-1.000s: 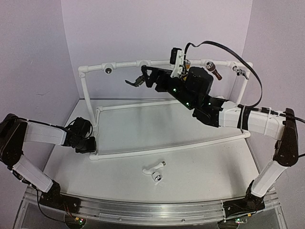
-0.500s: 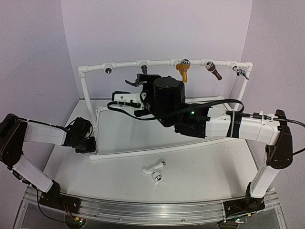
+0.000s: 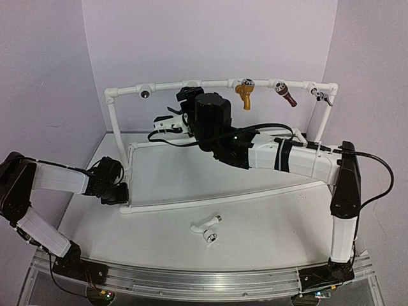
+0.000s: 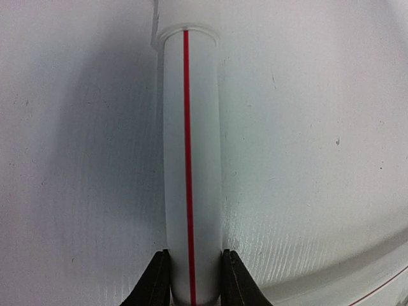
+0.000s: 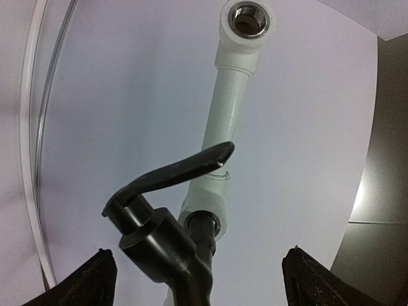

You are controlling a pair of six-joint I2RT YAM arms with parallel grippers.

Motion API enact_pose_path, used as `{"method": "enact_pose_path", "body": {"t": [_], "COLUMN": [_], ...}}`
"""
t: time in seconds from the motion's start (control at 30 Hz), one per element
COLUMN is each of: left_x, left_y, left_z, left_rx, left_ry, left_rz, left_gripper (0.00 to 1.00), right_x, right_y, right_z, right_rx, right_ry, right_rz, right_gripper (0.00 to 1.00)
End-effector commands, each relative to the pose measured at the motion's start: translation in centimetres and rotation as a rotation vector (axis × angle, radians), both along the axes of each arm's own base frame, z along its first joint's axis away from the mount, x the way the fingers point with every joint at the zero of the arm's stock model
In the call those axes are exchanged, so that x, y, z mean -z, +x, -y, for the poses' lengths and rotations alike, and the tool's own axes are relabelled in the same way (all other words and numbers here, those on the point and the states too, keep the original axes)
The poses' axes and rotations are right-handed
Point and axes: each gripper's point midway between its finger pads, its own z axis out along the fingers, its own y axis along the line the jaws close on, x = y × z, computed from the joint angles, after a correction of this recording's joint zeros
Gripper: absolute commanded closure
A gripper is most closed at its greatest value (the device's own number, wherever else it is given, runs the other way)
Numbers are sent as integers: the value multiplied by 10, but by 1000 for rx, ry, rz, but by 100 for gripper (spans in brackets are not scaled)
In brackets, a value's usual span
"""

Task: Install the water faucets
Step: Screw the water faucet onto the adaptor.

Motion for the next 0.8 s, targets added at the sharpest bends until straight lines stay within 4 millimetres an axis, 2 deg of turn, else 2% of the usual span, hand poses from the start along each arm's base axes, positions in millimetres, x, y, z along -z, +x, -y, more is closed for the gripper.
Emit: {"method": "enact_pose_path", "body": {"t": [0.0,0.3,0.43,0.6,0.7,0.77], "left_x": [-11,-11,-11,-12,-11,-11], "left_y": [-9,-10,-9,-9,-9,-10], "left_z": [59,59,59,59,58,58], "left_rx": [211,212,211,209,209,208], "left_ry": [-188,-191,-190,-190,-189,-188], "left_rz": [2,5,5,7,5,3], "left_gripper": [100,100,100,100,100,100], "right_x": [-19,-3,1,11,9,0], "right_y": [19,30,35,40,46,48], "right_z": [4,4,2,-3,-3,-1], "right_rx": [46,51,59,65,79,82], "right_ry": [5,-24,-2,67,170,293], "right_rz": [75,61,57,39,46,80], "right_gripper": [12,22,37,51,60,65]}}
